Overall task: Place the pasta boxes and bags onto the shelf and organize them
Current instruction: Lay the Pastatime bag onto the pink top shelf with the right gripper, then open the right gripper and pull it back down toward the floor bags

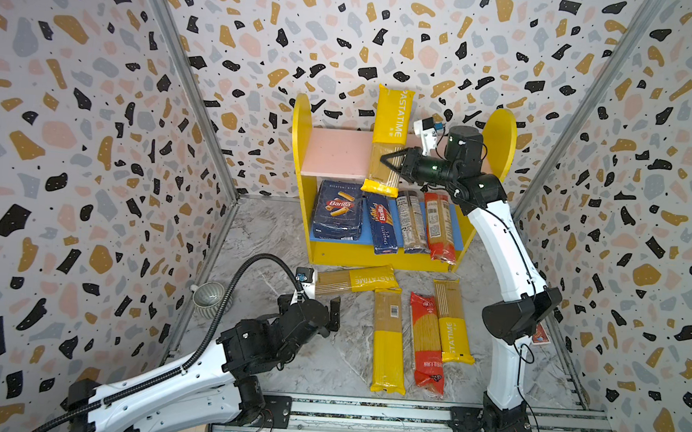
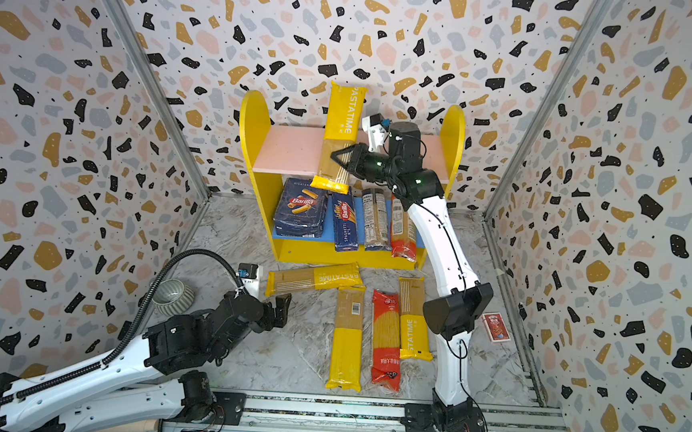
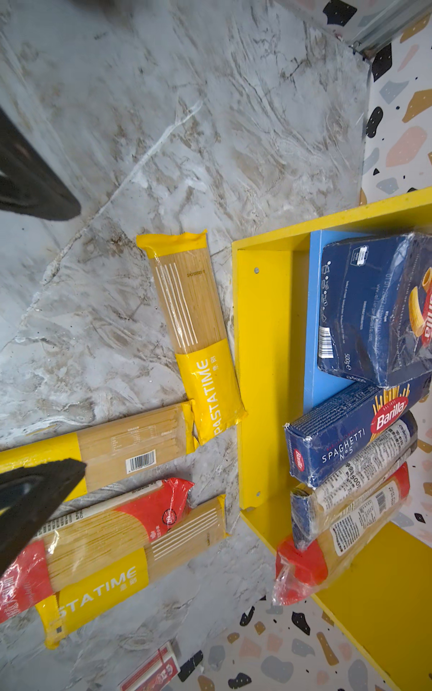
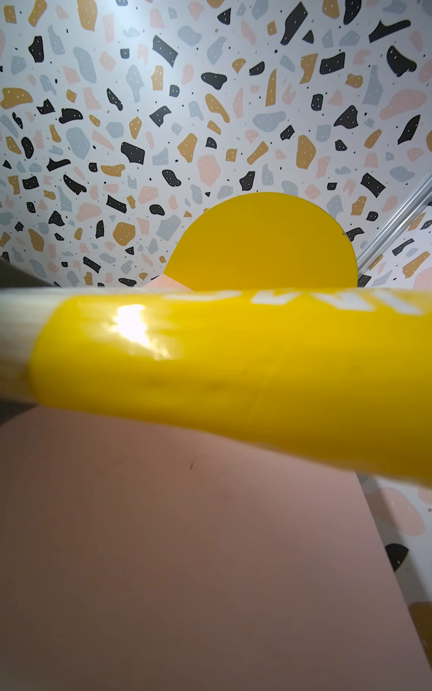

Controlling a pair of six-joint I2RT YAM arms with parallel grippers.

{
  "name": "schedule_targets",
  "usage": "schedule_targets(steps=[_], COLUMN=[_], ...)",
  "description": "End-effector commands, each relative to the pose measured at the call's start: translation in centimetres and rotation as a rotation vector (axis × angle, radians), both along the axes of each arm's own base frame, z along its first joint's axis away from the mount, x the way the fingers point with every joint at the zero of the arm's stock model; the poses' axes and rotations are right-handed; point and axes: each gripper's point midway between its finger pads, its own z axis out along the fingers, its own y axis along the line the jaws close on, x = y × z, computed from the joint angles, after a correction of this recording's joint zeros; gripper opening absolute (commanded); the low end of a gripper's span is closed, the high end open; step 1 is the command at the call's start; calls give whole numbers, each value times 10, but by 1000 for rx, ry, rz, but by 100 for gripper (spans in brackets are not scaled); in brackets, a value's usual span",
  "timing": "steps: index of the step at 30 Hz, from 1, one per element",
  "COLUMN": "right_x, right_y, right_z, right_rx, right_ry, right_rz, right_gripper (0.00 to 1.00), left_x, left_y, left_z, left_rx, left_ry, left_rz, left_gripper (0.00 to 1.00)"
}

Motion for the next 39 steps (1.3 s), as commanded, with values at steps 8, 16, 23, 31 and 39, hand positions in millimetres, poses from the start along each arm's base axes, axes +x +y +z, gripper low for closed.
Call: schedule_targets(steps=[8, 16, 23, 31, 39], right_x=[-5, 11, 4, -14, -75], right_y=[-8, -27, -16, -23, -40], right_z=[49, 28, 5, 7, 2], right_rx=[57, -71, -194, -242, -264], right_ry=[-210, -213, -250, -290, -342], right_rz=[1, -126, -131, -148, -158], right_gripper=[71, 73, 74, 74, 76], left_x=[16, 23, 28, 32, 35], left_y=[-6, -5, -2, -2, 9], left_z=[6, 3, 4, 8, 23], left_rx=[12, 14, 21, 15, 39], left_ry=[7, 21, 27, 18, -16], left_rz=[-18, -17, -9, 5, 45], left_gripper=[99, 99, 99, 99, 100])
